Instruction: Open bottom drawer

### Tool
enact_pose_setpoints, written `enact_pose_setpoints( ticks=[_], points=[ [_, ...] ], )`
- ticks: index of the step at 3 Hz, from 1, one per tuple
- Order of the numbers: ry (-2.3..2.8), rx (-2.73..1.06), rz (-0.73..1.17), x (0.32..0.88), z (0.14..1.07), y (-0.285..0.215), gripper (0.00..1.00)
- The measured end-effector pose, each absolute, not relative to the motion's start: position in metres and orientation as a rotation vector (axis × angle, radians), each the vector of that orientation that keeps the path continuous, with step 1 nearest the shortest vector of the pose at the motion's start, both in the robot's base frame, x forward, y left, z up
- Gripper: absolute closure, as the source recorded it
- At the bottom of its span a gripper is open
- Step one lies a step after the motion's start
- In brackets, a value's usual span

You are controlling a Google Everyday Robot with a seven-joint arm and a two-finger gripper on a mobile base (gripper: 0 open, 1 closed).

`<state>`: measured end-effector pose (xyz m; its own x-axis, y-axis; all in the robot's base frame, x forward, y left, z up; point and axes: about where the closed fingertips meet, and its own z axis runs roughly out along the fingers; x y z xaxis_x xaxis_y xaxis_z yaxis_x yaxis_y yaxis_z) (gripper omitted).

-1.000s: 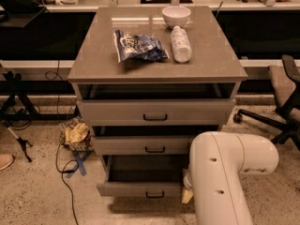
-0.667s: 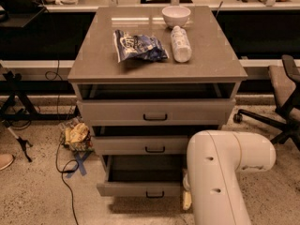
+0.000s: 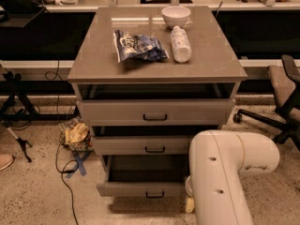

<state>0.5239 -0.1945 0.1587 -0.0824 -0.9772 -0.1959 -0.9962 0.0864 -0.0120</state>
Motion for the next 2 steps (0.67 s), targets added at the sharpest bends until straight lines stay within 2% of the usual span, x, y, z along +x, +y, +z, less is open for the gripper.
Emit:
enact_pose_setpoints(
  ticks=[2],
  points=[
    [2.179, -2.024, 0.181, 0.502, 0.166, -0.198, 0.63]
  ],
)
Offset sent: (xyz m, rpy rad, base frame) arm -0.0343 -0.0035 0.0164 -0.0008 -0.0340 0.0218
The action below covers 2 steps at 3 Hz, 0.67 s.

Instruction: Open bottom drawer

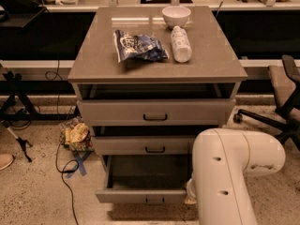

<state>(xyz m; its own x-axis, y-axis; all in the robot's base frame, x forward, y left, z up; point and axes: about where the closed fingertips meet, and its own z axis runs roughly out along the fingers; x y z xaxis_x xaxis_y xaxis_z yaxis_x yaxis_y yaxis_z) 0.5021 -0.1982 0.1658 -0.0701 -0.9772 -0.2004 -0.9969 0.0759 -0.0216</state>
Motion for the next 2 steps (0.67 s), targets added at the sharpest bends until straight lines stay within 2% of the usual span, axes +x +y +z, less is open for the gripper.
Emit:
enact_pose_setpoints(
  ticks=[1, 2],
  points=[
    [2.163, -2.003, 0.167, 0.488, 0.173, -0.202, 0.86],
    [2.143, -1.952, 0.192, 0.468, 0.174, -0.213, 1.0]
  ],
)
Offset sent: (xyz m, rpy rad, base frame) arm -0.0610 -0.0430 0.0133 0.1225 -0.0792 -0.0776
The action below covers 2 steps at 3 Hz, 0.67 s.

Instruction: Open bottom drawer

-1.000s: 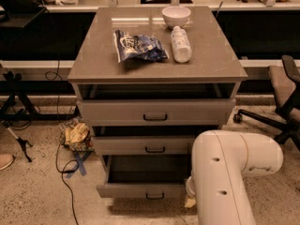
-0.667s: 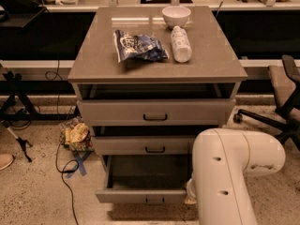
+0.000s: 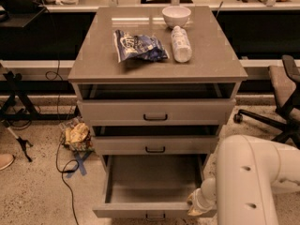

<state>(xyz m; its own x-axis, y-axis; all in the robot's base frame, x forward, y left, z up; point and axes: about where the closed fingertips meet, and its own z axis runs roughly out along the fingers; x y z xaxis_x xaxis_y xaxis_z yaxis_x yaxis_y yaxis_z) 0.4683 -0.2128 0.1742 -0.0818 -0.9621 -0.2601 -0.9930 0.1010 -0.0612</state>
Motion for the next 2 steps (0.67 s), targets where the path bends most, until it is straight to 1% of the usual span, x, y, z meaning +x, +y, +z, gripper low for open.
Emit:
enact_pose_setpoints(
  ticks=[1, 2],
  points=[
    [2.142, -1.95, 0.193, 0.467, 0.1739, -0.2131, 1.0],
    [2.143, -1.951, 0.197, 0.4658, 0.173, -0.2124, 0.88]
  ],
)
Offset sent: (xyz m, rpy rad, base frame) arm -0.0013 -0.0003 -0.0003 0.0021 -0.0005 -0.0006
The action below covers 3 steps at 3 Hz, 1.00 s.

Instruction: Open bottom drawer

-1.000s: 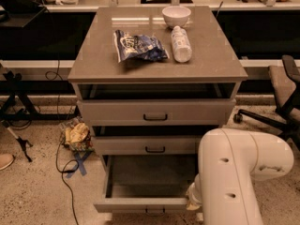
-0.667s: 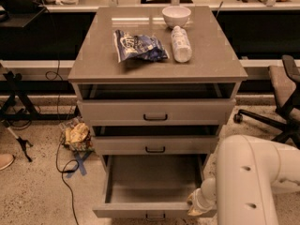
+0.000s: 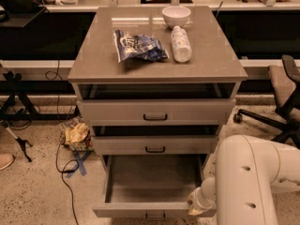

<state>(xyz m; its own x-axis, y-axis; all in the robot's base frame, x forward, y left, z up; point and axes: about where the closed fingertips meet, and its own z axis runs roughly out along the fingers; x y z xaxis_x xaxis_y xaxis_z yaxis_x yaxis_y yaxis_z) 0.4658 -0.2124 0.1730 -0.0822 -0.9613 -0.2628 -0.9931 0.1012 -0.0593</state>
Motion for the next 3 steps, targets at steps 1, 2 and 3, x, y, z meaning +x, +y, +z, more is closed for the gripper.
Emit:
enact_pose_setpoints(
  ticks=[1, 2, 3],
  points=[
    [2.144, -1.952, 0.201, 0.464, 0.1715, -0.2114, 0.57],
    [2.144, -1.953, 0.205, 0.4629, 0.1706, -0.2107, 0.33],
    [2.144, -1.954, 0.208, 0.4617, 0.1696, -0.21, 0.1]
  ],
)
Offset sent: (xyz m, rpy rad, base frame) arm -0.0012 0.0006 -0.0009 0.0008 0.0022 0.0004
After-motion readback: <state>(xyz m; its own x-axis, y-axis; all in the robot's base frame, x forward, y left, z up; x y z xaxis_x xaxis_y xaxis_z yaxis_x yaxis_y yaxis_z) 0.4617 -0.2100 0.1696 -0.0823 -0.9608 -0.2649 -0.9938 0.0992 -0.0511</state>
